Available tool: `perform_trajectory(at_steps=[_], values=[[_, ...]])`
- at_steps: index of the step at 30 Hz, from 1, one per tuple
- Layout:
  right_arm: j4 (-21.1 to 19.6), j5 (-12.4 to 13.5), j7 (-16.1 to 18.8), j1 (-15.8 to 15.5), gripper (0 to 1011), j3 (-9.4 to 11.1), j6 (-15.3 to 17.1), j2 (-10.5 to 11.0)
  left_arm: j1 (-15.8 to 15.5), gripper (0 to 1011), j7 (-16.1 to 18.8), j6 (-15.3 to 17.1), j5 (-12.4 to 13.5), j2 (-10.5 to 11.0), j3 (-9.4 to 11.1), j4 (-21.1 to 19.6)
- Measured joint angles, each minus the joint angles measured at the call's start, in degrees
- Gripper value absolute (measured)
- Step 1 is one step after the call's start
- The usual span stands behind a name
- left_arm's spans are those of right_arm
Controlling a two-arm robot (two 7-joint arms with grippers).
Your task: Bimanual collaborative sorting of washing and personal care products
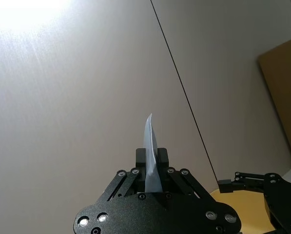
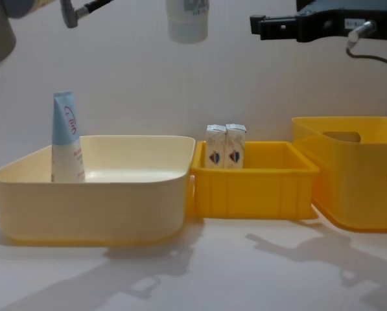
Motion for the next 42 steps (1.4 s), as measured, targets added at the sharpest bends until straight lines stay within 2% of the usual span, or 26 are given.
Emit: perform_trajectory(at_steps=[5, 18, 24, 42], values=[[-0.24, 0.96, 1.41, 0.42, 1001, -0.64, 1.34, 0.45, 0.71, 139, 0.20, 0.29, 0.10, -0.11, -0.27, -0.59], [-1.72, 4.71, 9.21, 2.90, 1001, -2.83, 9.40, 3.66, 2.32, 139, 0.52, 0.80, 0.87, -0.37, -0.99, -1.65], [-1.76, 5.52, 10.44, 3.63, 1001, -3.30, 10.52, 3.97, 2.79, 139, 0.50, 1.03, 1.11, -0.56, -1.24, -1.87], [-0.16, 6.63, 11.49, 6.37, 1001, -5.72, 12.11, 2.81, 4.06, 139, -0.47, 1.58, 1.27, -1.24, -1.79, -2.03]])
